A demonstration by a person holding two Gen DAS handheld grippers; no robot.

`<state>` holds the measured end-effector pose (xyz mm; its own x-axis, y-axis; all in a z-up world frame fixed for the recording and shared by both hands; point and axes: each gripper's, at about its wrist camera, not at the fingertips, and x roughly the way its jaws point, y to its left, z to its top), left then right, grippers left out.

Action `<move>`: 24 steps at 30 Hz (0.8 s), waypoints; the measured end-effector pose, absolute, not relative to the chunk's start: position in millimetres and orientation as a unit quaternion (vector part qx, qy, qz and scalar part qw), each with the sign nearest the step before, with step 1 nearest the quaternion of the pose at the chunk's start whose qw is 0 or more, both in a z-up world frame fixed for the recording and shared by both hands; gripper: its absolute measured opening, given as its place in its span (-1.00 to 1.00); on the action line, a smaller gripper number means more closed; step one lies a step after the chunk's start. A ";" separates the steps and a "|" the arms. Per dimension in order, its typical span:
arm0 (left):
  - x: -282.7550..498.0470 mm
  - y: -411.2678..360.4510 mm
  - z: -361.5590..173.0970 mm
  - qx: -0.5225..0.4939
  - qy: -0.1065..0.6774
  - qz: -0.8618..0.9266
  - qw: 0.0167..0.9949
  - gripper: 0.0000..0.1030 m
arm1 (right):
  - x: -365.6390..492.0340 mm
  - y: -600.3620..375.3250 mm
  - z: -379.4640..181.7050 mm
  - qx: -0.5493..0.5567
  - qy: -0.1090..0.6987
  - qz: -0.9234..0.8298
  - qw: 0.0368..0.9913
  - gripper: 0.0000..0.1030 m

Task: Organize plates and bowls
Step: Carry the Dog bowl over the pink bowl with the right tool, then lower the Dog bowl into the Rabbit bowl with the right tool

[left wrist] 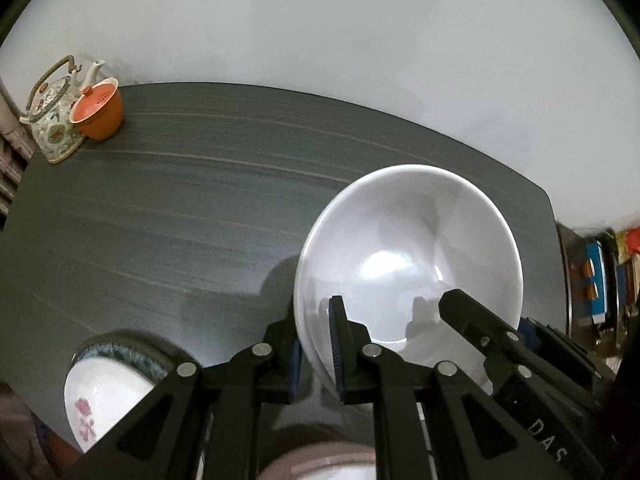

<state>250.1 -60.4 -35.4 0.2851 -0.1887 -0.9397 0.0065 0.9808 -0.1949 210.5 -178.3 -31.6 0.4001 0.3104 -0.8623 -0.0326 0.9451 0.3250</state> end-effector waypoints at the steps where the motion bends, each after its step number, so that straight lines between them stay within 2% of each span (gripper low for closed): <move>1: 243.2 -61.7 -33.2 -0.074 0.595 -0.064 0.798 -0.76 | 204.6 -178.0 -28.8 0.128 0.536 0.103 0.828 -0.55; 2: 240.2 -57.7 -44.7 -0.073 0.595 -0.065 0.797 -0.76 | 199.0 -179.6 -27.0 0.129 0.535 0.102 0.829 -0.55; 16: 161.2 -46.6 -22.1 -0.073 0.585 -0.072 0.805 -0.76 | 108.8 -183.2 -11.7 0.126 0.532 0.105 0.831 -0.54; 24: 123.7 -36.6 -28.8 -0.075 0.594 -0.067 0.798 -0.76 | 71.8 -177.7 -16.5 0.127 0.537 0.112 0.826 -0.53</move>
<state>123.7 -36.6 -28.8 0.2846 -0.1948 -0.9387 0.0176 0.9800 -0.1980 71.8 -177.7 -16.5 0.3985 0.3219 -0.8588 -0.0486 0.9425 0.3307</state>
